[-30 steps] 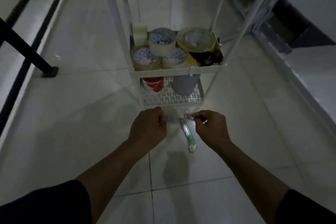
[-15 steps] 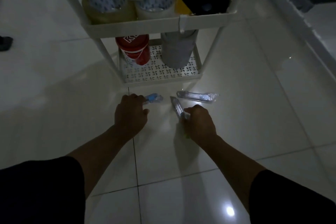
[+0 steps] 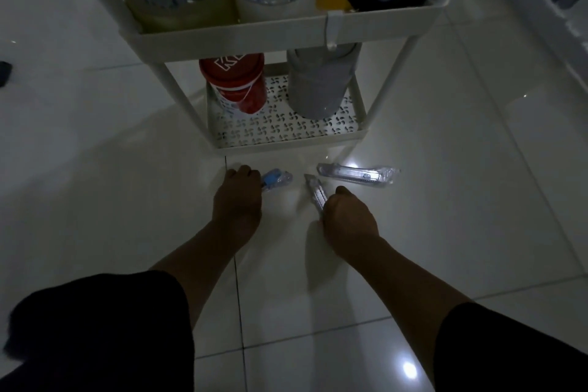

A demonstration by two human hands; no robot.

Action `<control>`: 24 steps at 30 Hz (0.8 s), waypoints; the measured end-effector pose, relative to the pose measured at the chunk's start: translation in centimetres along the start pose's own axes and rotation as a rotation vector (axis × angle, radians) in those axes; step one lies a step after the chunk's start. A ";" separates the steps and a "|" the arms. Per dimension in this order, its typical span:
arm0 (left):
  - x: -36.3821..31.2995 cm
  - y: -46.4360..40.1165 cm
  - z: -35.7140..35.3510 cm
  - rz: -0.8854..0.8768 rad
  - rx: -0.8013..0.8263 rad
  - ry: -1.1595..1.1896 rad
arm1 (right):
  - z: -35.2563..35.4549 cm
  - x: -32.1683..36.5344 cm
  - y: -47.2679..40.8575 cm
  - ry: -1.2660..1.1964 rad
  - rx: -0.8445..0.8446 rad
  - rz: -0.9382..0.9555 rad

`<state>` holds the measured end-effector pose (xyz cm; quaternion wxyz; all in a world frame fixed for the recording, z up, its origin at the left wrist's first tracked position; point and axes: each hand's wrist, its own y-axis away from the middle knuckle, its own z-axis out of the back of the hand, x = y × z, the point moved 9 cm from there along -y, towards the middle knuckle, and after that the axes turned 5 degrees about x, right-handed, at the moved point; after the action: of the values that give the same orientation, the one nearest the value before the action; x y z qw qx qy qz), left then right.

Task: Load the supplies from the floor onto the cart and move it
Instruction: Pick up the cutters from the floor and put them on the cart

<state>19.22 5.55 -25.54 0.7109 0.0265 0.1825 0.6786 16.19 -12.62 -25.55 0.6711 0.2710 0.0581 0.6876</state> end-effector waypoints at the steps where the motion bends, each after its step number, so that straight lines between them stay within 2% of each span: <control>1: 0.0 -0.1 0.0 0.003 0.012 -0.002 | 0.0 0.0 0.1 0.001 -0.006 0.006; 6: -0.8 1.8 -0.9 -0.040 0.077 -0.052 | 0.0 0.2 1.0 0.020 -0.015 -0.002; 10: -1.2 6.4 -2.6 0.039 0.110 -0.040 | -1.4 0.4 3.5 0.070 0.002 0.006; 15: -1.8 14.3 -3.1 0.060 0.190 0.049 | -2.1 1.0 8.9 0.118 0.143 0.092; 18: -3.0 17.1 0.6 0.045 0.054 0.136 | -0.3 1.7 11.4 0.049 0.149 0.133; 21: -3.0 18.3 6.0 0.124 -0.026 0.245 | 3.4 2.8 13.3 -0.067 0.036 0.105; 24: -3.5 18.8 14.0 0.114 -0.197 0.290 | 9.0 4.5 15.2 -0.275 -0.129 0.101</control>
<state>5.41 6.57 -6.34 0.6367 -0.1310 0.2140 0.7291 6.93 -12.34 -9.85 0.6533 0.3216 -0.0923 0.6792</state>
